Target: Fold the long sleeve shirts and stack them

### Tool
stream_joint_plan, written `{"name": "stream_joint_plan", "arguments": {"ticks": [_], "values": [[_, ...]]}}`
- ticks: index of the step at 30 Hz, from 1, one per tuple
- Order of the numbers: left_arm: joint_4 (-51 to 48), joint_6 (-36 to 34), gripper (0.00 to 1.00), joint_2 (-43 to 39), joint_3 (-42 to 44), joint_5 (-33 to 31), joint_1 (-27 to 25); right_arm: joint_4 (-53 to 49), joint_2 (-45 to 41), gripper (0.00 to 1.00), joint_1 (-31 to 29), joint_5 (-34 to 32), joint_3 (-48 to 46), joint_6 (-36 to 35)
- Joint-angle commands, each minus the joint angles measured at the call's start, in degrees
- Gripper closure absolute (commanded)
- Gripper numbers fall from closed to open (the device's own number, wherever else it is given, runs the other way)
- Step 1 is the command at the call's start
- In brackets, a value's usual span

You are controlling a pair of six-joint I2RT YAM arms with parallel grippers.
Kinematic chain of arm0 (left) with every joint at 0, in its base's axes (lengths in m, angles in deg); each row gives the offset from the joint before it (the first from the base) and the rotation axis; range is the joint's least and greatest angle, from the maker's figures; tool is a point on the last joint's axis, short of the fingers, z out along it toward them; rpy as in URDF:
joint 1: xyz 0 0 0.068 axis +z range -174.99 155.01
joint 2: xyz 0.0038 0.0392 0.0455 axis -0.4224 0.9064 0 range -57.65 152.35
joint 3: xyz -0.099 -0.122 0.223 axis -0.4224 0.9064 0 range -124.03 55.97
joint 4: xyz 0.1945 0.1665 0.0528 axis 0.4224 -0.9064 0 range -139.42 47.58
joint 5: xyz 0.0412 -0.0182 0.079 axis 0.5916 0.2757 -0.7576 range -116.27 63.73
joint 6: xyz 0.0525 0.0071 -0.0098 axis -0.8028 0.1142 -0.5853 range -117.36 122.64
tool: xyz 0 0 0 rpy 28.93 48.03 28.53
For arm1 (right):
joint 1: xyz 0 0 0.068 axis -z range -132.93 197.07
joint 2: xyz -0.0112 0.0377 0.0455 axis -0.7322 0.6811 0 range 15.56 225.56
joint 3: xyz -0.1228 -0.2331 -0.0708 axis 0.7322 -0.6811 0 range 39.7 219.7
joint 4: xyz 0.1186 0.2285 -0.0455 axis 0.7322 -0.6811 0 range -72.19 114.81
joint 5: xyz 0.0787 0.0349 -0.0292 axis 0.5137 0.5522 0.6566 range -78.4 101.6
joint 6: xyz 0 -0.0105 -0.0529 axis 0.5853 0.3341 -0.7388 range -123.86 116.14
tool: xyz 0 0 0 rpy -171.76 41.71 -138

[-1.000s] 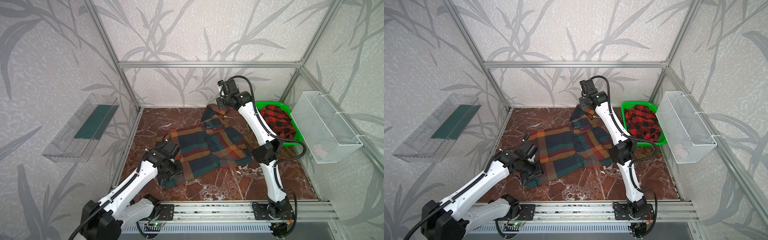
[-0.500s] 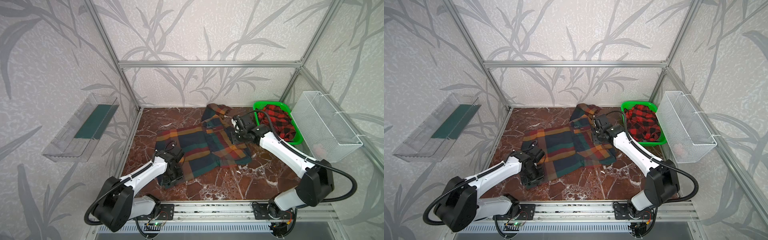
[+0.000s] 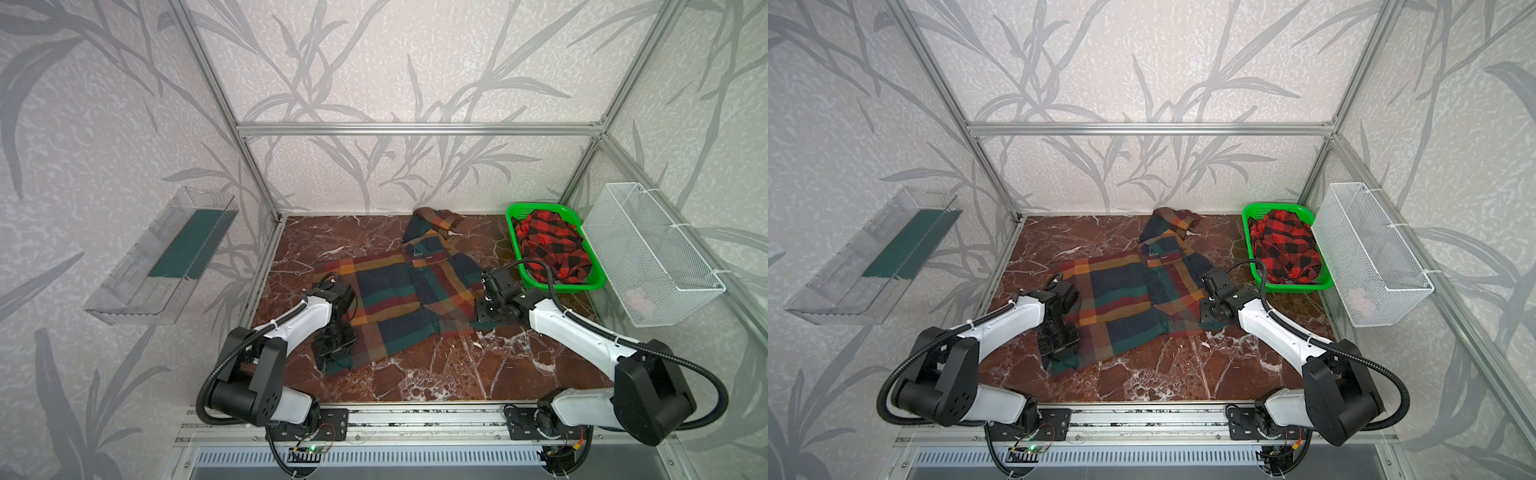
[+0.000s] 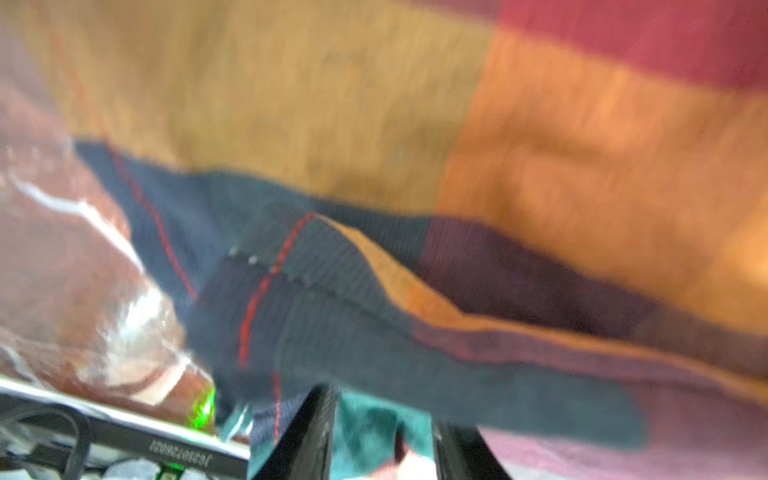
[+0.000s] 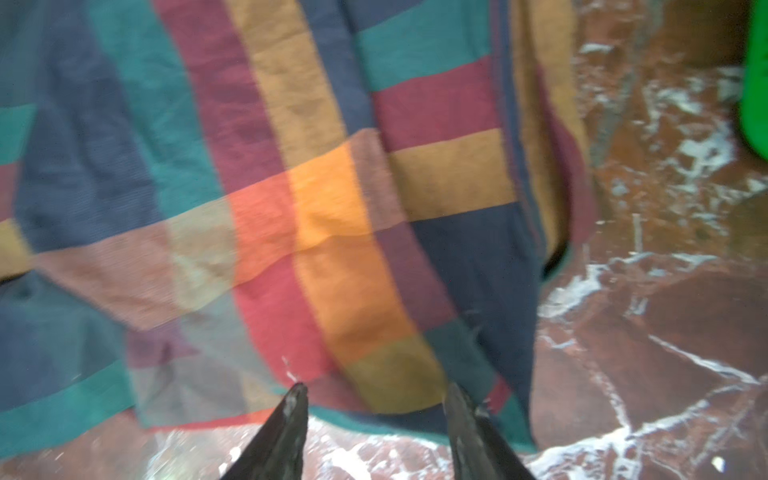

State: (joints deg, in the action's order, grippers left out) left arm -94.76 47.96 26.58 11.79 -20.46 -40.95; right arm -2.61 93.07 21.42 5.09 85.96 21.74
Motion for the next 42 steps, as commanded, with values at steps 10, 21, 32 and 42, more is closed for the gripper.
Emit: {"name": "stream_joint_plan", "arguments": {"ticks": [10,21,32,42], "values": [[-0.99,-4.80,0.61,9.39,-5.72,-5.47,4.78,3.61,9.23,0.46,6.16,2.19,-1.14,5.66],[-4.22,-14.84,0.62,16.20,-17.85,-9.70,11.85,4.77,3.60,0.48,7.81,5.30,-6.13,6.21],[-5.08,-12.07,0.56,-2.93,-12.24,2.74,11.66,-0.17,-13.60,0.34,7.90,11.52,-8.51,2.12],[-4.46,-2.88,0.55,-13.22,-2.02,6.49,6.43,4.88,-3.82,0.37,7.90,11.33,-12.45,2.48]]}}
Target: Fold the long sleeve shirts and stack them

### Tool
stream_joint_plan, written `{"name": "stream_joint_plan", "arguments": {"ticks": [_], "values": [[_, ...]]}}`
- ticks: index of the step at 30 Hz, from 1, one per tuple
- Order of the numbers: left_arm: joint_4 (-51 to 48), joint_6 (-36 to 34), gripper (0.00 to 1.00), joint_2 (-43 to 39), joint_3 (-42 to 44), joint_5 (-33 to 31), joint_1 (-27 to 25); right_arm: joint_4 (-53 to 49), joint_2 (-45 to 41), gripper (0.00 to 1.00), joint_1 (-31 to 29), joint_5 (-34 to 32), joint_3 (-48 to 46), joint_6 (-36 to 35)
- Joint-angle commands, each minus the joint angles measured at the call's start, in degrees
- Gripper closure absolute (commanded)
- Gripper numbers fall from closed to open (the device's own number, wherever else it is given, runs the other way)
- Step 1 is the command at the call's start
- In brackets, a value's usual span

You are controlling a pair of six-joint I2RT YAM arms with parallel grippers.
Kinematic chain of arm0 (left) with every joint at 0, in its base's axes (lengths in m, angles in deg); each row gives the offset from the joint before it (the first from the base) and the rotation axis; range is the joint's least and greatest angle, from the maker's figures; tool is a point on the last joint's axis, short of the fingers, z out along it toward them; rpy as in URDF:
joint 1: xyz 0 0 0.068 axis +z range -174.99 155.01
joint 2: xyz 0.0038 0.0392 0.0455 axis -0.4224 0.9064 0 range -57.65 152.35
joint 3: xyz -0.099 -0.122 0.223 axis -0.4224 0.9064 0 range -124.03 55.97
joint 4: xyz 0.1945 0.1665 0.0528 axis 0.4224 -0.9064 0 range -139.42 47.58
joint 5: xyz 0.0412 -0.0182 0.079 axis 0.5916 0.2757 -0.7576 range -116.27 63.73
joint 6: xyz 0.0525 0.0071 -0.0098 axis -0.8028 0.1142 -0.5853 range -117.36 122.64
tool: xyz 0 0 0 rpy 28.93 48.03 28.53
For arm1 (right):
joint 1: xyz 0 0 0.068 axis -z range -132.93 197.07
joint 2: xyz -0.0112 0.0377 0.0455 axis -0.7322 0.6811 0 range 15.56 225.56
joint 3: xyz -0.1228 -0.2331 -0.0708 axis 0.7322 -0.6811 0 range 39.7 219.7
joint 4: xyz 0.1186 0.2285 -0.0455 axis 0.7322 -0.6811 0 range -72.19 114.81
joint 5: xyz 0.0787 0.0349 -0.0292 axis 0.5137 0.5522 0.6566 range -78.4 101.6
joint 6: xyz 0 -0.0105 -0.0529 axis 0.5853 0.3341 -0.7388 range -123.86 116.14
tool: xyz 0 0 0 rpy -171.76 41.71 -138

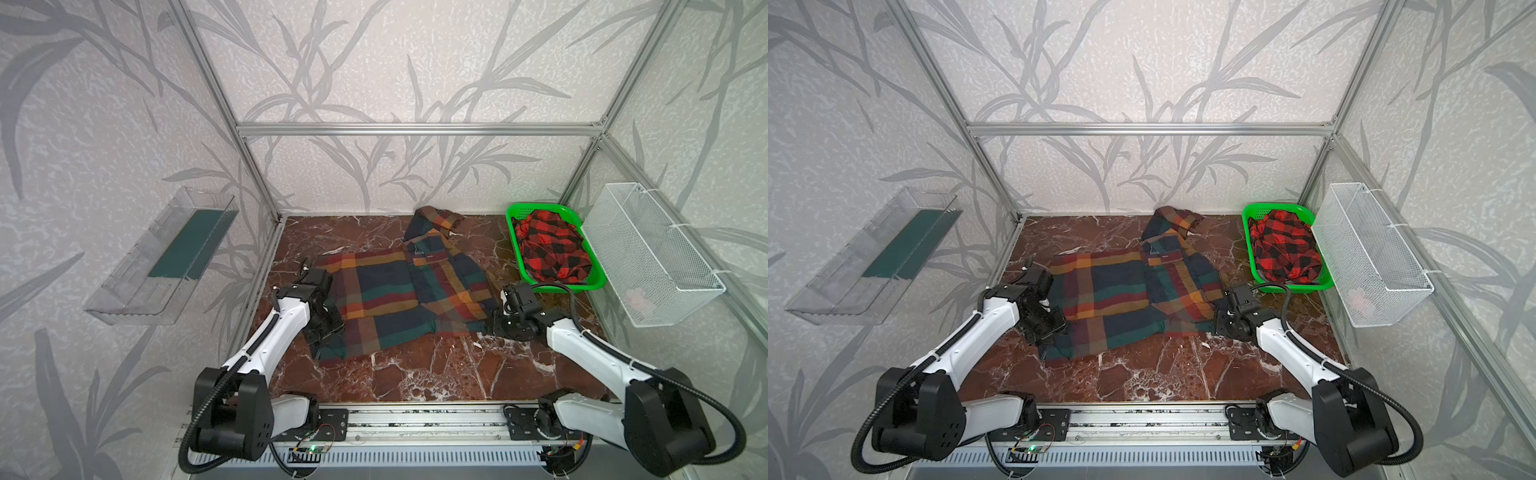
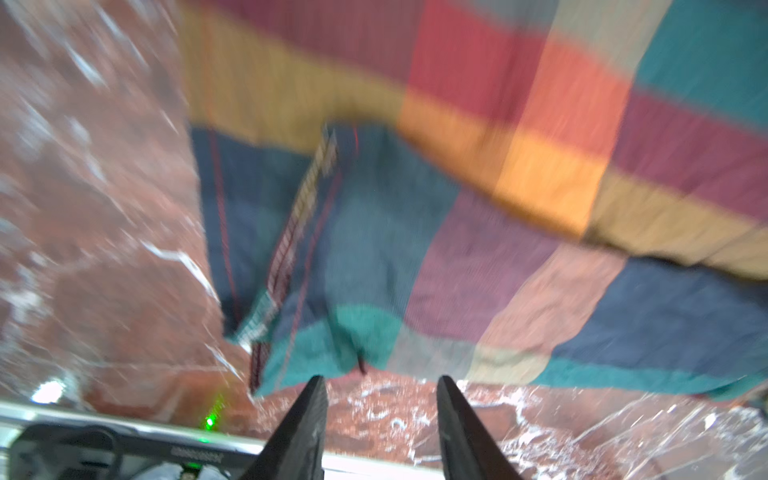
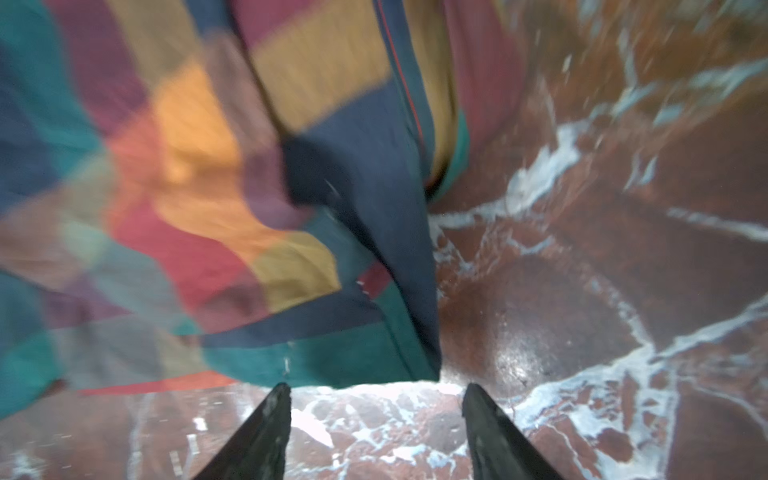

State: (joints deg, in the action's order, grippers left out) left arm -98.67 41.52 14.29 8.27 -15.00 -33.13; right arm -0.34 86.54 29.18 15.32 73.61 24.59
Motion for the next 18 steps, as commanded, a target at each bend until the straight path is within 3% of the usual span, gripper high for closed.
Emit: {"name": "stream_joint_plan", "arguments": {"ticks": [1,4,7,11,18], "values": [[-0.57,4.03,0.55,-0.55,2.02,0.72,-1.81,2.79,3.97,0.39,0.14,1.49,0.37,-0.46],[2.14,5.25,0.55,0.99,4.23,2.22,-3.16,5.10,6.62,0.49,0.04,1.89,0.59,0.08],[4.76,5.99,0.55,2.88,6.13,2.34,-4.24,5.31,6.97,0.78,-0.05,1.73,0.81,0.18],[7.42,5.88,0.55,7.43,6.86,1.32,-4.41,3.49,2.20,0.99,0.00,-2.21,-0.57,0.99],[8.79,3.61,0.56,17.08,4.48,-3.10,-4.19,-4.26,-7.34,1.00,0.30,-10.40,-0.20,-1.51]]}}
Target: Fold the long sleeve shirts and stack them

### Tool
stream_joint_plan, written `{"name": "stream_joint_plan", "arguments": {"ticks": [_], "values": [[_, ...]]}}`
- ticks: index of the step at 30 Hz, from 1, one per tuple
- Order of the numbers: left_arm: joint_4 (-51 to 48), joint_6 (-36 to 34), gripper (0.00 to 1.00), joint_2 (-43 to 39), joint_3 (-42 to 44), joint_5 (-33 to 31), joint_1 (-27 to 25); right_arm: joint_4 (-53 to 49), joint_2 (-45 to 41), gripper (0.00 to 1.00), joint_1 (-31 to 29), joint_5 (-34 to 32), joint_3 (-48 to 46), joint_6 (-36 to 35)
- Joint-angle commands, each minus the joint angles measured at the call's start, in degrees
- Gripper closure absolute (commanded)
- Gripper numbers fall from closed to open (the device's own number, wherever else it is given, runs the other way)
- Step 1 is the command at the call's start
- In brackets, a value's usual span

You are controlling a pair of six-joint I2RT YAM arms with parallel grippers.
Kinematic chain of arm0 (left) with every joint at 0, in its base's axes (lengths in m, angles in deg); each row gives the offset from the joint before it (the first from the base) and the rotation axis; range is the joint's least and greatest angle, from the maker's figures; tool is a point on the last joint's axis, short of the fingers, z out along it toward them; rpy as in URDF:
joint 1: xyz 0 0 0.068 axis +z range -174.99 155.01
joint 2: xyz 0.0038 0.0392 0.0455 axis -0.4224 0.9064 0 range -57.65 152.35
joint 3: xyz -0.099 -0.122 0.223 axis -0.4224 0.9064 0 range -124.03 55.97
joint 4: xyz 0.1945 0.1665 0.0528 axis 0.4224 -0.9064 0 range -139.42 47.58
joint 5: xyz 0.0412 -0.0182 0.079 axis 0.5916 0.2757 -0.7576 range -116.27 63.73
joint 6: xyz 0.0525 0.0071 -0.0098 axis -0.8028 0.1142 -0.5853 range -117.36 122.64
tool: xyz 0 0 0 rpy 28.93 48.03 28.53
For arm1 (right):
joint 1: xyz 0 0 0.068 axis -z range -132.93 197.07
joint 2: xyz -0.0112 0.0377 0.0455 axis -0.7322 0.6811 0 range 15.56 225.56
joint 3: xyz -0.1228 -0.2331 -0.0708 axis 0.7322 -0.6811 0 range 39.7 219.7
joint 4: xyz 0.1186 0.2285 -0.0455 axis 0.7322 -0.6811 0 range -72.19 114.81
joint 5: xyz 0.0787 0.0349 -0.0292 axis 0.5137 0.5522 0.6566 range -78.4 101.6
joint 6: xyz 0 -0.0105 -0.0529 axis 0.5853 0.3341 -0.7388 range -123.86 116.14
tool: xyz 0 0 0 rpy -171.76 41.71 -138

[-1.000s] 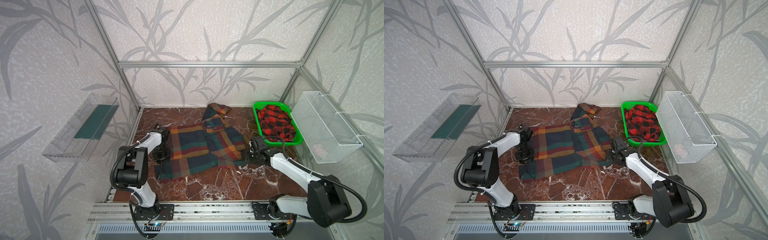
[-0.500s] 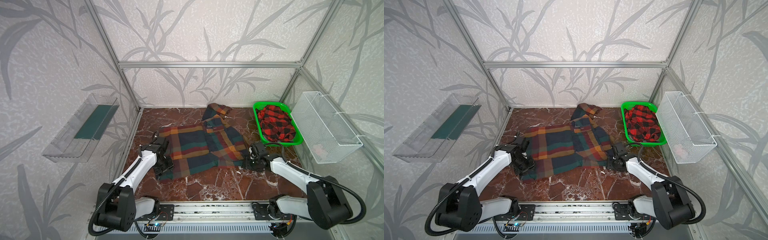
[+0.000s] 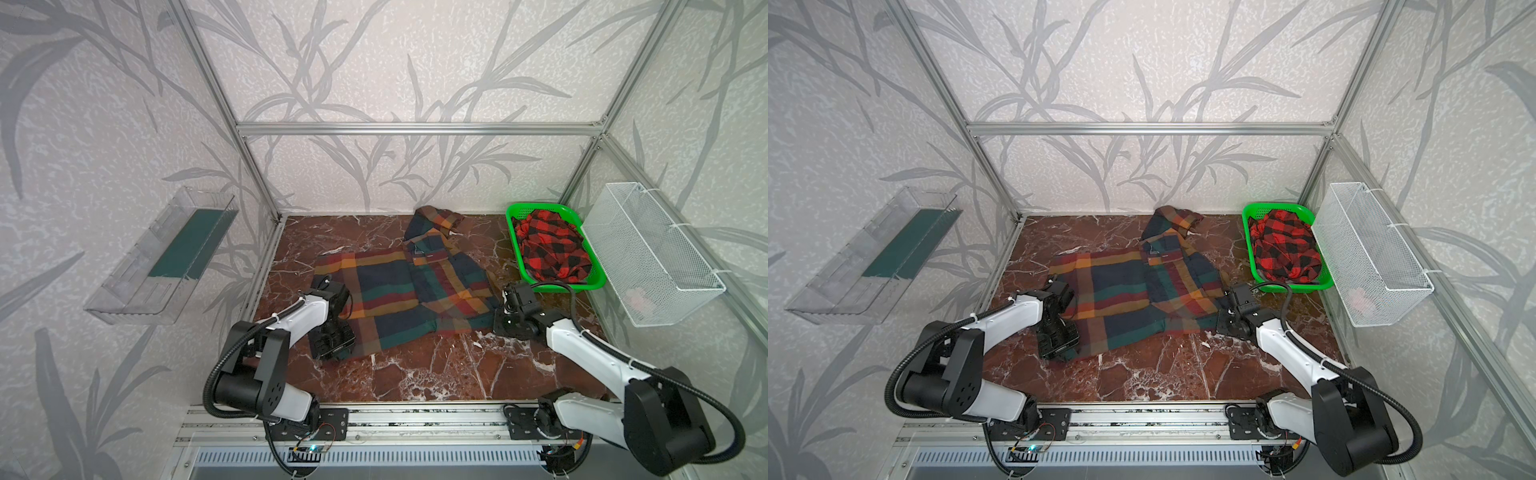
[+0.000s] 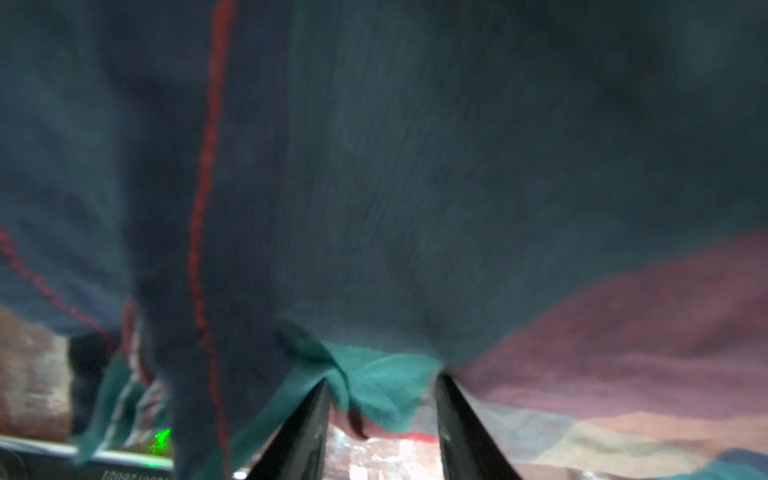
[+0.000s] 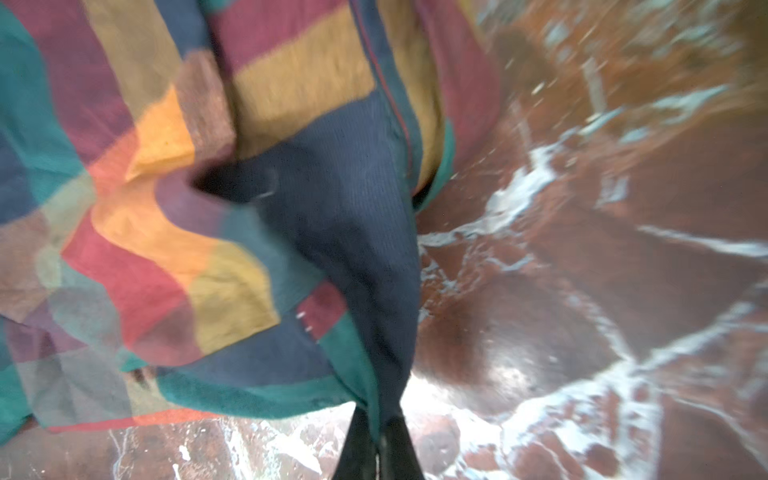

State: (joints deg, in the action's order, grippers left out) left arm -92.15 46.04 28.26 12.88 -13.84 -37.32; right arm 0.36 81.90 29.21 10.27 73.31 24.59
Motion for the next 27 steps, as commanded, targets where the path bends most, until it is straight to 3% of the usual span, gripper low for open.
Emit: {"name": "stream_joint_plan", "arguments": {"ticks": [1,11,17,20,22,24,27], "values": [[2.42,-1.18,0.56,4.02,-0.48,-4.47,0.31,-6.24,-3.75,1.00,0.37,-6.11,0.22,-1.71],[-2.30,-3.96,0.57,8.73,-5.60,-8.25,1.96,-12.45,-5.74,1.00,1.17,-6.98,0.76,1.48],[-9.56,-8.70,0.57,13.24,-14.58,-16.94,4.02,-14.13,-7.73,1.00,1.17,2.69,-1.26,4.15],[-9.90,-10.80,0.57,12.33,-16.96,-16.62,6.35,-12.45,-8.70,1.00,0.91,8.64,-4.06,6.00],[-9.55,-11.65,0.56,11.54,-17.61,-14.96,6.88,-12.55,-9.08,1.00,0.20,9.06,-4.76,6.72],[-9.04,-12.33,0.54,9.77,-18.07,-13.05,7.09,-13.94,-9.56,0.91,-0.24,8.62,-4.05,6.45],[-8.57,-13.17,0.37,5.05,-18.43,-11.72,7.04,-17.64,-11.39,0.73,-0.23,5.77,-0.21,5.02]]}}
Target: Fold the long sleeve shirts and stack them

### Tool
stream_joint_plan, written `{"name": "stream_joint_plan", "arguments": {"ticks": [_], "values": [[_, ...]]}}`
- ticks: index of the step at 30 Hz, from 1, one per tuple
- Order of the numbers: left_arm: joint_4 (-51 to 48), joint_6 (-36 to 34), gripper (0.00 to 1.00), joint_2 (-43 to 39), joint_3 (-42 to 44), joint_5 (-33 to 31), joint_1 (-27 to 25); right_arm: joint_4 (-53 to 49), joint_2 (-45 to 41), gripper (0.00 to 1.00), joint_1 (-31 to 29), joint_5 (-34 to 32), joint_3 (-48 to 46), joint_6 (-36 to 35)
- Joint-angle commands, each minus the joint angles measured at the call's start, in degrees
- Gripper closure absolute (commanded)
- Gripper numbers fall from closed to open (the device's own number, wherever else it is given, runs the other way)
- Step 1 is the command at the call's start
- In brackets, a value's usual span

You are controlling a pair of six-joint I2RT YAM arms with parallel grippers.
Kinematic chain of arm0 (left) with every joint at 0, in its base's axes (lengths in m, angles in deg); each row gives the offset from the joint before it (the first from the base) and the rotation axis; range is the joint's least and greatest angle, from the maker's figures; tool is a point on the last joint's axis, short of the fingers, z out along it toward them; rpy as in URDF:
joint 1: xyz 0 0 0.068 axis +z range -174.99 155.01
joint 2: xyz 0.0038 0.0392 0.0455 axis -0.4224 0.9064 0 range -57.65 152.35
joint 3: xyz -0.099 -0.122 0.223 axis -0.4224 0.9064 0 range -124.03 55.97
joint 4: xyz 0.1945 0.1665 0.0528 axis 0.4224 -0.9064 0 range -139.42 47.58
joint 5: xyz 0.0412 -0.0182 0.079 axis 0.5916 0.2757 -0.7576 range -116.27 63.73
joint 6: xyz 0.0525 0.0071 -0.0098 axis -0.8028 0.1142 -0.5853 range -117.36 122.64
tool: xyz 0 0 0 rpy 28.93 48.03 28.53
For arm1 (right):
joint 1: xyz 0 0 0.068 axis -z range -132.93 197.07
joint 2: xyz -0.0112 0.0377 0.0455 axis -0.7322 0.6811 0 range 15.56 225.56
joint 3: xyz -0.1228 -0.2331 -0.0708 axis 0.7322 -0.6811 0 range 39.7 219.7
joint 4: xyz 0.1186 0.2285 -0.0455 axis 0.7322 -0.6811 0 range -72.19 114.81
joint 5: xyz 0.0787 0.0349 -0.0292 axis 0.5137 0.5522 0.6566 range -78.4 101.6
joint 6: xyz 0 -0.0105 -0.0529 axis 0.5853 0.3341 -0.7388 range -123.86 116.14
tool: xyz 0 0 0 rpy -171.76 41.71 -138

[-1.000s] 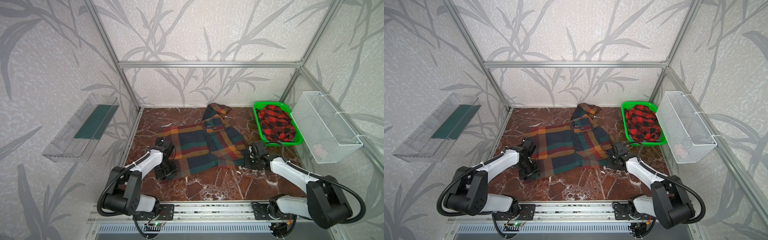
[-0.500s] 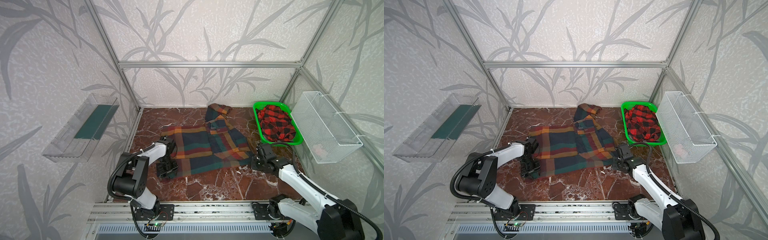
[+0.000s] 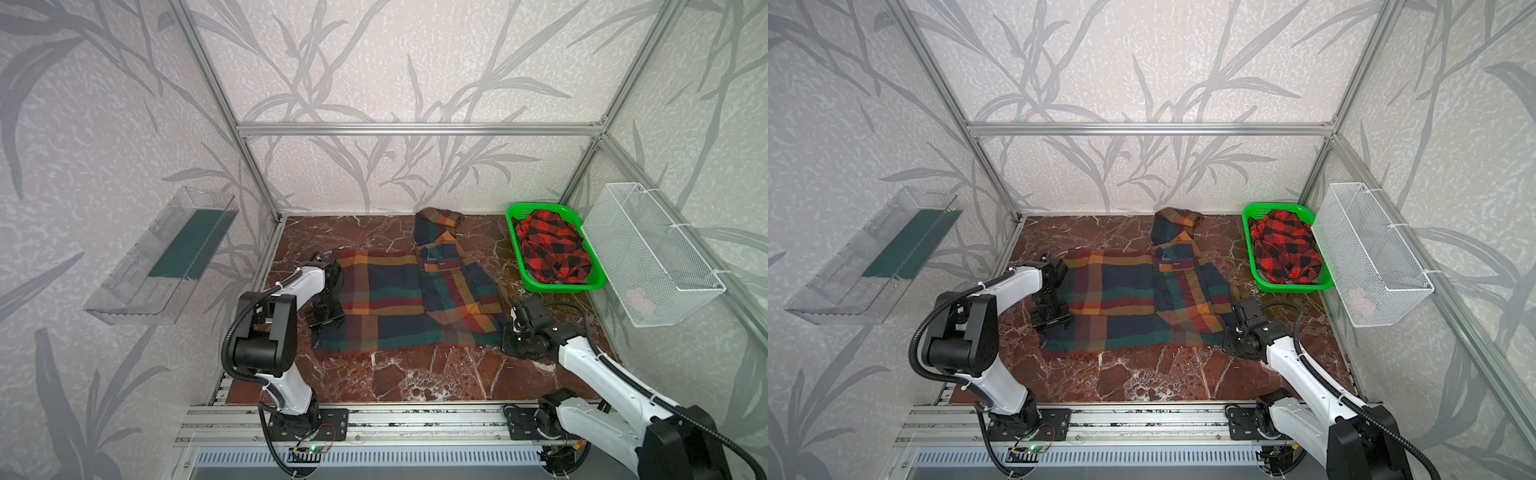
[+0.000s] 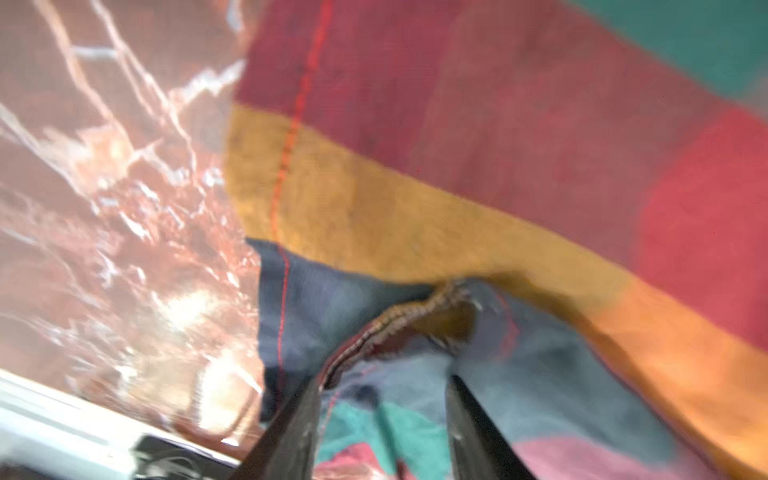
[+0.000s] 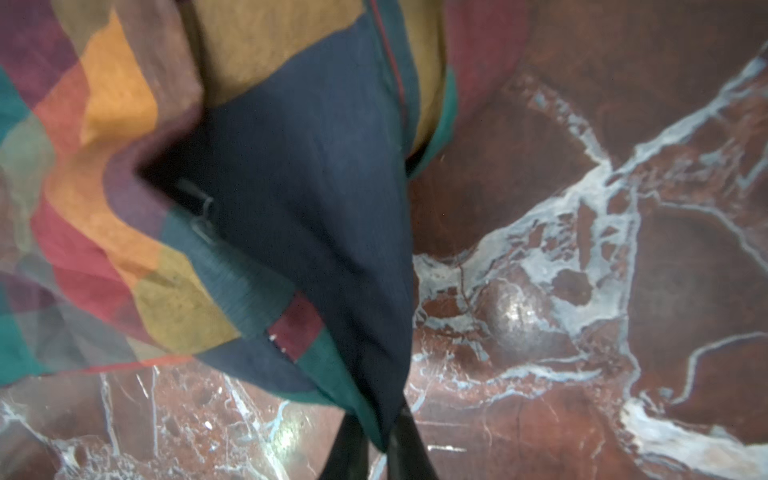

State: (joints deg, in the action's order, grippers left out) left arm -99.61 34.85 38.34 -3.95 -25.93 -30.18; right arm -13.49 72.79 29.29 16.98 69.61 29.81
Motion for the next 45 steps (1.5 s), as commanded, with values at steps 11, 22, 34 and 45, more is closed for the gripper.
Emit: {"name": "stream_joint_plan", "arguments": {"ticks": [11,22,34,45], "values": [[3.08,-4.41,0.01,-21.78,2.50,4.37,-0.40,5.69,8.55,0.36,-0.87,1.10,22.05,-4.59],[4.00,-4.29,0.01,-29.38,4.78,0.68,-0.51,8.63,48.40,0.40,-1.61,3.22,52.82,-12.14],[5.29,-4.26,0.01,-35.87,6.97,-3.68,-1.27,8.65,67.41,0.47,-0.83,-1.87,68.83,-17.77],[5.20,-4.34,0.01,-35.85,6.81,-3.66,-1.37,9.27,71.58,0.60,-0.76,-1.22,70.11,-18.12]]}}
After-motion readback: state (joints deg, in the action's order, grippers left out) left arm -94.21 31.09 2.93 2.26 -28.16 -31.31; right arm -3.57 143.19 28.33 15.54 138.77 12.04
